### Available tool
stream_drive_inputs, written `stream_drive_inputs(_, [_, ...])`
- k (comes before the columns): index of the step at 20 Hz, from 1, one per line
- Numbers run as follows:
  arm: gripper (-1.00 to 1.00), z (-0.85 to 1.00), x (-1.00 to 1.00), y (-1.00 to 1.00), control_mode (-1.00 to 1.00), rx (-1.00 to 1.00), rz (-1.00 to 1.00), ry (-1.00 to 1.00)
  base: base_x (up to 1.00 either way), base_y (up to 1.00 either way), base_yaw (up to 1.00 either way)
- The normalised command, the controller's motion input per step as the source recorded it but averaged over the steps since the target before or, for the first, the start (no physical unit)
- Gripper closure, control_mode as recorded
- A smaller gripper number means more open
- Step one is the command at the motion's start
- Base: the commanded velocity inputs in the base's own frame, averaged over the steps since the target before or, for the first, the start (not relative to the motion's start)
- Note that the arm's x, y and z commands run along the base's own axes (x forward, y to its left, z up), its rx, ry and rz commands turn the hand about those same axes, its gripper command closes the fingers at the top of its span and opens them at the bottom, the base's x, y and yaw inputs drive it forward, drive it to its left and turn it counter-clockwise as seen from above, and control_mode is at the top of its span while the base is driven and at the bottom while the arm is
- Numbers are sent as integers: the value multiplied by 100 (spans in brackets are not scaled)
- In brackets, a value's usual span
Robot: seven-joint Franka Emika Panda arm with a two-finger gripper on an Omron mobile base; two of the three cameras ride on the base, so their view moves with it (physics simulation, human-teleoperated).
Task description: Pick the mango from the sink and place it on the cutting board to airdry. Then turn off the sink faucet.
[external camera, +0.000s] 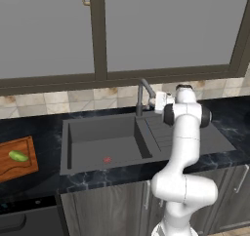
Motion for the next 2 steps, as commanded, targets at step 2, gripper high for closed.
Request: stream_drive_inputs(2, [-100,50,0,84,-100,-16,0,-3,0,0,0])
